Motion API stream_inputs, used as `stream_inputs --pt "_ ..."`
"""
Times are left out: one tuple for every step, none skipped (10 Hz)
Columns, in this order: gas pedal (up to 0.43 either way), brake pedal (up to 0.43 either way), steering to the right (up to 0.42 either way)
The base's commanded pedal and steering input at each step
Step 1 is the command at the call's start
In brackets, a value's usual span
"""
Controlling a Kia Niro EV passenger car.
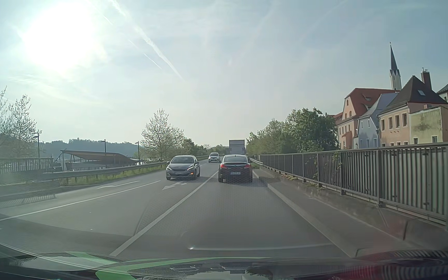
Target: Follow the waypoints while adhering to traffic rules and regulations
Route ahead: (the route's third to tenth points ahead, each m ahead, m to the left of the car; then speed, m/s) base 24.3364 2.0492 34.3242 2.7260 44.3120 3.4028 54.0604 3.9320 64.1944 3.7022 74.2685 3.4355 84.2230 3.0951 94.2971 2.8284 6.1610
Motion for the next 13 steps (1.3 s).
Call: stream_inputs --pt "0.098 0.000 -0.002" --pt "0.098 0.000 -0.003" --pt "0.098 0.000 -0.002" --pt "0.110 0.000 -0.003" --pt "0.110 0.000 -0.002" --pt "0.110 0.000 -0.002" --pt "0.110 0.000 -0.002" --pt "0.110 0.000 -0.001" --pt "0.110 0.000 -0.001" --pt "0.110 0.000 -0.001" --pt "0.110 0.000 -0.001" --pt "0.110 0.000 -0.001" --pt "0.110 0.000 0.000"
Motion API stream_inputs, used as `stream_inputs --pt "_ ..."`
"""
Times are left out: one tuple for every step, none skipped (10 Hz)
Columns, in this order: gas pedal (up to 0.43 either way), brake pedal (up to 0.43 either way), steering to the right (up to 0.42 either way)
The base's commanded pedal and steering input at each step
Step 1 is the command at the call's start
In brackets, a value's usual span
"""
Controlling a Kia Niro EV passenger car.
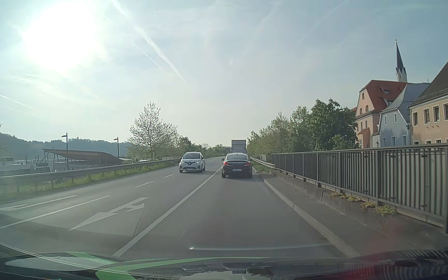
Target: Follow the waypoints while adhering to traffic rules and regulations
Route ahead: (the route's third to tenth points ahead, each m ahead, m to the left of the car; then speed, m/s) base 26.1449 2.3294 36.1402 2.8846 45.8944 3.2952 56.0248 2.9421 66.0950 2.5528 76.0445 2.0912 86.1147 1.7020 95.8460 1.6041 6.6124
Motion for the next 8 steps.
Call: stream_inputs --pt "0.110 0.000 0.000" --pt "0.110 0.000 0.000" --pt "0.110 0.000 0.000" --pt "0.110 0.000 0.000" --pt "0.130 0.000 0.000" --pt "0.157 0.000 0.000" --pt "0.157 0.000 0.000" --pt "0.169 0.000 0.000"
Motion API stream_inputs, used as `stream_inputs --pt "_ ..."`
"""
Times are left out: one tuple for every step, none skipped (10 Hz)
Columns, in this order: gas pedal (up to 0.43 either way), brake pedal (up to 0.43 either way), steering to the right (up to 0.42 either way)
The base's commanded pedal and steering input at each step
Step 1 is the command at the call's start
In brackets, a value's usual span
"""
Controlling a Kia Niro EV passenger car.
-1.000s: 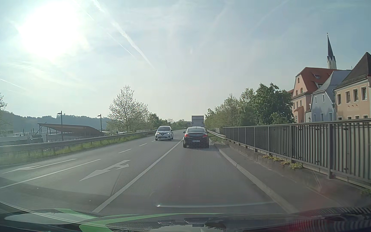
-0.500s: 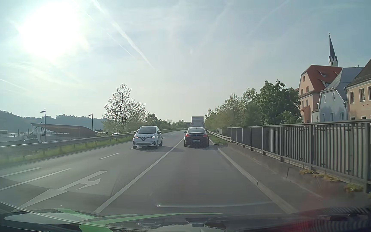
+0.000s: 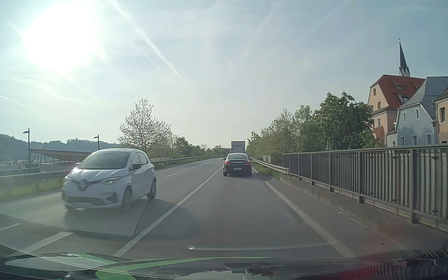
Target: Follow the waypoints while adhering to traffic rules and regulations
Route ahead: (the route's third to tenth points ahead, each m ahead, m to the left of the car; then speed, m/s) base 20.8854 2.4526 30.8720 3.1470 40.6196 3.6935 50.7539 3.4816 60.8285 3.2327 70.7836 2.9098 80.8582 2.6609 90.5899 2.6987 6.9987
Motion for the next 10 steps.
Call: stream_inputs --pt "0.169 0.000 0.000" --pt "0.177 0.000 0.000" --pt "0.189 0.000 -0.001" --pt "0.197 0.000 0.000" --pt "0.197 0.000 0.000" --pt "0.197 0.000 0.000" --pt "0.197 0.000 -0.001" --pt "0.209 0.000 -0.001" --pt "0.228 0.000 -0.001" --pt "0.228 0.000 -0.001"
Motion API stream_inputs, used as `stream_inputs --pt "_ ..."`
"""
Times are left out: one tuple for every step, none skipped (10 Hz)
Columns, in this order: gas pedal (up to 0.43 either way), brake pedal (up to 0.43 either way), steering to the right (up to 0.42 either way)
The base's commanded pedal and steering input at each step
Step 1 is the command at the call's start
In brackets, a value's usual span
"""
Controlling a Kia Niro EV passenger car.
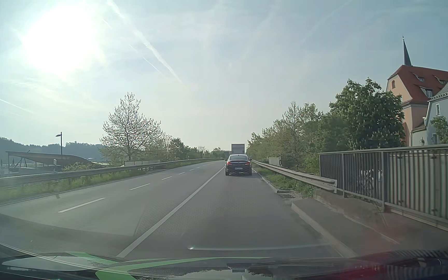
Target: Follow the waypoints while adhering to traffic rules and regulations
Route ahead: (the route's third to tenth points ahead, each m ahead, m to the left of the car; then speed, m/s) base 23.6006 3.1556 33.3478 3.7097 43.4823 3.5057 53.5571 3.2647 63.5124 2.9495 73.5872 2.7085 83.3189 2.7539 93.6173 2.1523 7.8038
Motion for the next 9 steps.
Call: stream_inputs --pt "0.228 0.000 -0.001" --pt "0.228 0.000 -0.001" --pt "0.228 0.000 -0.001" --pt "0.228 0.000 -0.001" --pt "0.228 0.000 -0.001" --pt "0.228 0.000 -0.001" --pt "0.228 0.000 0.000" --pt "0.228 0.000 0.000" --pt "0.220 0.000 0.001"
